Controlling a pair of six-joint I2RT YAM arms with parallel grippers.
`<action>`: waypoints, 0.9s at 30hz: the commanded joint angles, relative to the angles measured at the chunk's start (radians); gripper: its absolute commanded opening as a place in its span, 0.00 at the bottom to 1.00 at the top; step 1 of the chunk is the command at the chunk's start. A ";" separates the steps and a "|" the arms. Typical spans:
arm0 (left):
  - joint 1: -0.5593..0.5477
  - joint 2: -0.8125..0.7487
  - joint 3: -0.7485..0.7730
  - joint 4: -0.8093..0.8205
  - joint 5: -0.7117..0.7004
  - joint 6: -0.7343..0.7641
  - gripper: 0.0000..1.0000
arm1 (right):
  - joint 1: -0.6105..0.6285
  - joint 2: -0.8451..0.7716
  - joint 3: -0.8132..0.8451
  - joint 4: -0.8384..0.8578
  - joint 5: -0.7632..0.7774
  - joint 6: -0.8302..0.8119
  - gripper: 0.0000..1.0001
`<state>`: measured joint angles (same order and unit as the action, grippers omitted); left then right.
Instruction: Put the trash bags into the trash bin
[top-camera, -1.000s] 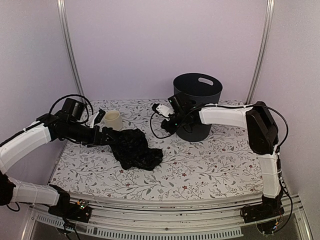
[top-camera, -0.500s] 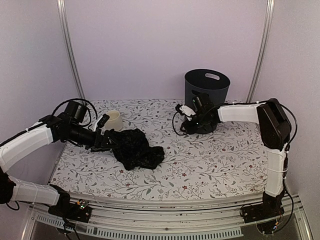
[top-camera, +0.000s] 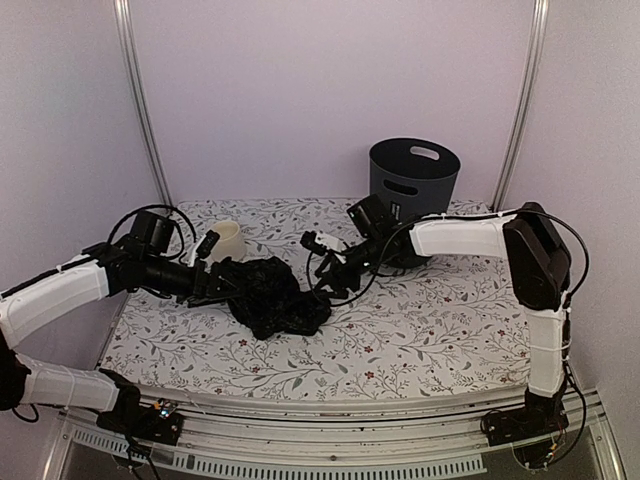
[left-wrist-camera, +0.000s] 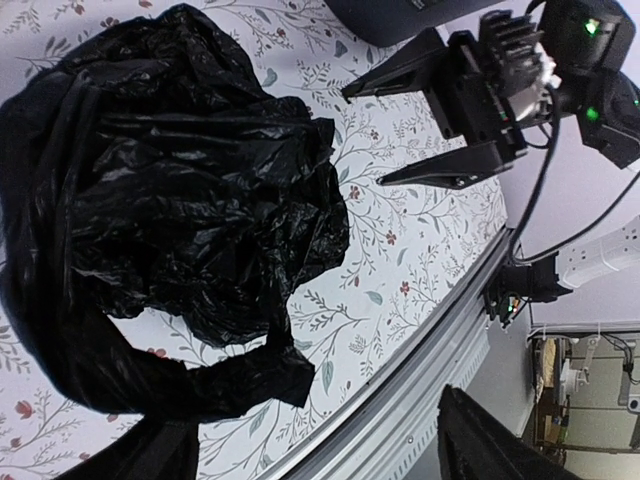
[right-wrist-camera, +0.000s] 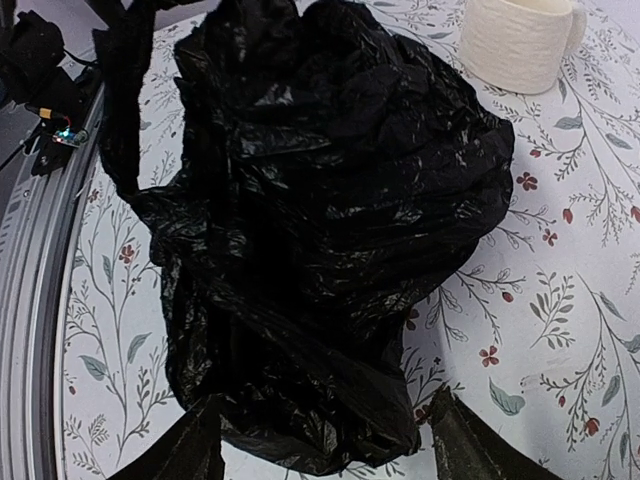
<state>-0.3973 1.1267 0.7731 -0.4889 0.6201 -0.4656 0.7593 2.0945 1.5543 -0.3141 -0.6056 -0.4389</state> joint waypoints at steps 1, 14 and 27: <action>-0.011 -0.001 -0.016 0.042 0.013 -0.008 0.82 | 0.023 0.072 0.080 -0.023 0.025 -0.012 0.70; -0.010 0.006 -0.022 0.029 0.009 0.008 0.82 | -0.008 0.150 0.165 -0.028 0.222 0.033 0.02; -0.021 -0.070 0.080 -0.223 -0.130 0.124 0.85 | -0.107 0.095 0.173 -0.029 0.281 -0.042 0.02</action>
<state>-0.3985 1.0863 0.7845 -0.6327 0.5404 -0.4046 0.6483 2.2341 1.7096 -0.3408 -0.3420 -0.4389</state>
